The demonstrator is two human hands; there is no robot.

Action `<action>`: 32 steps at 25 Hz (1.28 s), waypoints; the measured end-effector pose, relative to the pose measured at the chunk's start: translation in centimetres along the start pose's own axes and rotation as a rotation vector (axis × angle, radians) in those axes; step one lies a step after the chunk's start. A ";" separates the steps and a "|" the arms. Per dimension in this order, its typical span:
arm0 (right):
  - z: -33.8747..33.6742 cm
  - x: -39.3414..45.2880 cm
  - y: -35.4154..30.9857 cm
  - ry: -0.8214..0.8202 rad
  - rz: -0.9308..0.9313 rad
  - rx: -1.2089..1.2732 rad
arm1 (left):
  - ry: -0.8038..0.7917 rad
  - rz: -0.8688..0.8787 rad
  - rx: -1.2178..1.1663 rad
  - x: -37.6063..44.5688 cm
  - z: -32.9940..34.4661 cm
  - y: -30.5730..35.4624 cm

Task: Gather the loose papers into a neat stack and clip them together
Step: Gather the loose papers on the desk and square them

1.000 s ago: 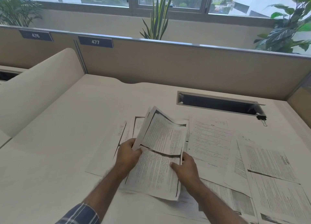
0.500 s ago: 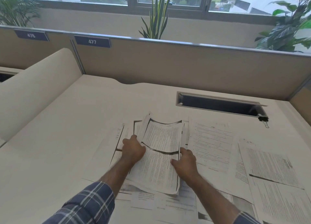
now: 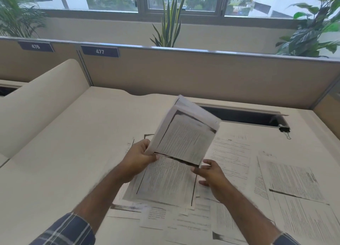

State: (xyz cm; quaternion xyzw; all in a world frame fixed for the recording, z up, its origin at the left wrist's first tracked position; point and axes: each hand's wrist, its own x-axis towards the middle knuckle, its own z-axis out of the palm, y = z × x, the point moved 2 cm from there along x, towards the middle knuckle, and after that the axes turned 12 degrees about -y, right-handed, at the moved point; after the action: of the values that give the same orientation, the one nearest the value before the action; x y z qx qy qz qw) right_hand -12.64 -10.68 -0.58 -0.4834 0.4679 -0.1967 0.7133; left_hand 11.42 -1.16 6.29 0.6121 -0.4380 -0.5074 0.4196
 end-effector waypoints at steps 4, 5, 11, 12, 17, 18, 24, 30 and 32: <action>-1.1 -2.6 -3.1 -0.288 -0.252 0.060 | -0.247 0.144 -0.201 -1.7 0.7 2.1; -1.5 -3.4 -3.8 -0.327 -0.255 0.081 | -0.234 0.153 -0.149 -2.0 1.3 2.5; -2.3 -6.4 -6.4 -0.188 -0.389 -0.063 | -0.052 0.248 -0.074 -2.3 3.8 3.8; -2.5 -6.8 -6.6 -0.172 -0.420 -0.087 | -0.047 0.271 -0.078 -2.2 3.9 3.8; -4.0 -8.5 -7.6 -0.170 -0.469 -0.205 | -0.156 0.331 -0.088 -2.5 4.5 4.0; -4.5 -8.7 -7.7 -0.178 -0.479 -0.195 | -0.174 0.334 -0.105 -2.5 4.5 4.0; -5.2 -8.5 -6.3 -0.128 -0.406 -0.215 | -0.162 0.214 -0.090 -2.0 7.2 2.7; -4.8 -9.1 -5.1 -0.037 -0.551 -0.141 | -0.026 0.284 -0.141 -2.3 8.9 2.0; -4.7 -8.5 -3.7 -0.036 -0.476 -0.198 | 0.009 0.205 -0.130 -2.1 9.2 0.7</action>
State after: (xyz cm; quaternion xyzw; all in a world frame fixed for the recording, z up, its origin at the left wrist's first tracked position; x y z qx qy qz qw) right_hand -20.17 -8.55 6.25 -0.6507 0.3453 -0.3036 0.6043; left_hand 2.05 0.03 6.32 0.5379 -0.4626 -0.4864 0.5100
